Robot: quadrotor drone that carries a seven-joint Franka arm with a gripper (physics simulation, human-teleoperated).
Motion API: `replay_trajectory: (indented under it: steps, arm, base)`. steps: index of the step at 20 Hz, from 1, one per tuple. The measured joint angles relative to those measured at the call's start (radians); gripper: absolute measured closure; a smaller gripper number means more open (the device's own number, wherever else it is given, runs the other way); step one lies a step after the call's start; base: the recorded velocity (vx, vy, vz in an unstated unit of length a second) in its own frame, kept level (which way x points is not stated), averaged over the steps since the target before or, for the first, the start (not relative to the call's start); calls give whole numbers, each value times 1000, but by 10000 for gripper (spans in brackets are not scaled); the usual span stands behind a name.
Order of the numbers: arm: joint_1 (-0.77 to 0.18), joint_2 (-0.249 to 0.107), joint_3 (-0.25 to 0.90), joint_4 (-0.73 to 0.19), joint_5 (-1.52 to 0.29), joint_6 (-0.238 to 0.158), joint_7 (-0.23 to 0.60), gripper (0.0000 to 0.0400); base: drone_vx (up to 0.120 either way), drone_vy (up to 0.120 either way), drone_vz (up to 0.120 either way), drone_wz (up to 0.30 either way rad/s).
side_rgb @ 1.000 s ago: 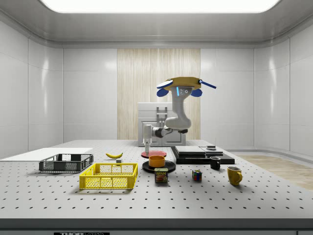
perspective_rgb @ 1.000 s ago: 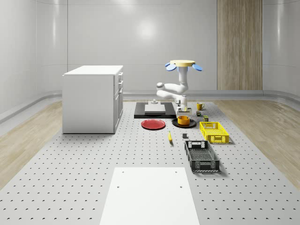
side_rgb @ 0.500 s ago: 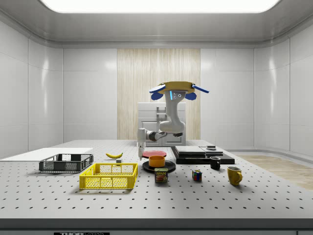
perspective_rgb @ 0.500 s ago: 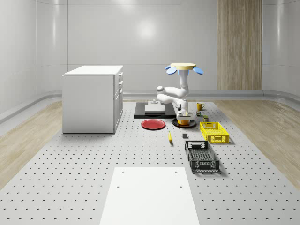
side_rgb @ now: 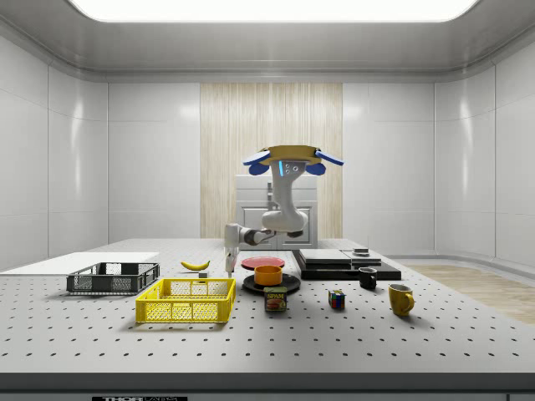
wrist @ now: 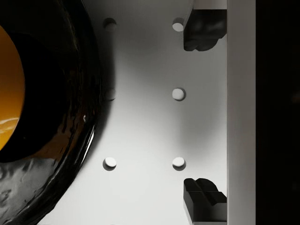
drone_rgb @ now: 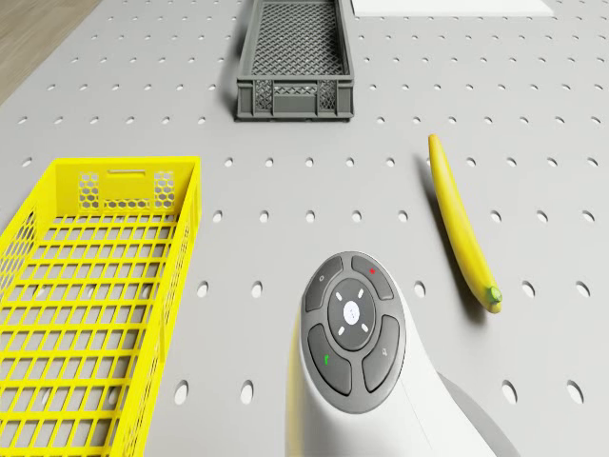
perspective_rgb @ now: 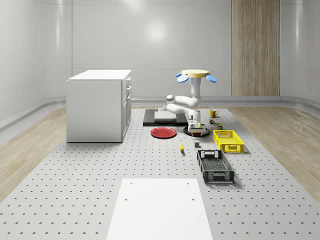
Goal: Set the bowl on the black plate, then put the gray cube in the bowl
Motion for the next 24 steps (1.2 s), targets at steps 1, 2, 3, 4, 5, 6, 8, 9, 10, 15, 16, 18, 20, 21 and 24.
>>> replay_trajectory:
  steps: [1,2,3,4,5,6,8,9,10,15,16,18,20,21,24]
  arm:
    - [0,0,0,0,0,0,0,0]
    - [0,1,0,0,0,-1,0,0]
    - [0,1,0,0,0,-1,0,0]
    - [1,1,0,0,-1,-1,0,0]
    - [1,2,0,0,-1,-2,-1,0]
    - [1,2,0,0,-1,-2,-1,0]
    - [1,2,0,0,-1,-2,-1,0]
    - [1,3,-1,0,-1,-3,-1,0]
    - [1,3,-1,0,-1,-3,-1,0]
    - [2,4,-1,0,-2,-4,-1,0]
    - [2,5,-1,0,-2,-4,-1,0]
    - [2,5,-1,0,-2,-5,-2,0]
    - [2,6,-1,0,-2,-5,-2,0]
    - [2,6,-1,0,-3,-6,-2,0]
    - [3,7,-1,-1,-3,-6,-2,0]
  base:
    - [120,0,0,0]
    - [120,-80,0,0]
    - [120,-120,0,0]
    - [120,-80,0,0]
    - [120,0,0,0]
    - [120,0,0,0]
    - [120,0,0,0]
    - [120,0,0,0]
    - [120,0,0,0]
    - [120,-32,0,0]
    - [120,0,0,0]
    - [120,0,0,0]
    - [120,-20,0,0]
    - [120,-120,0,0]
    - [120,-13,0,0]
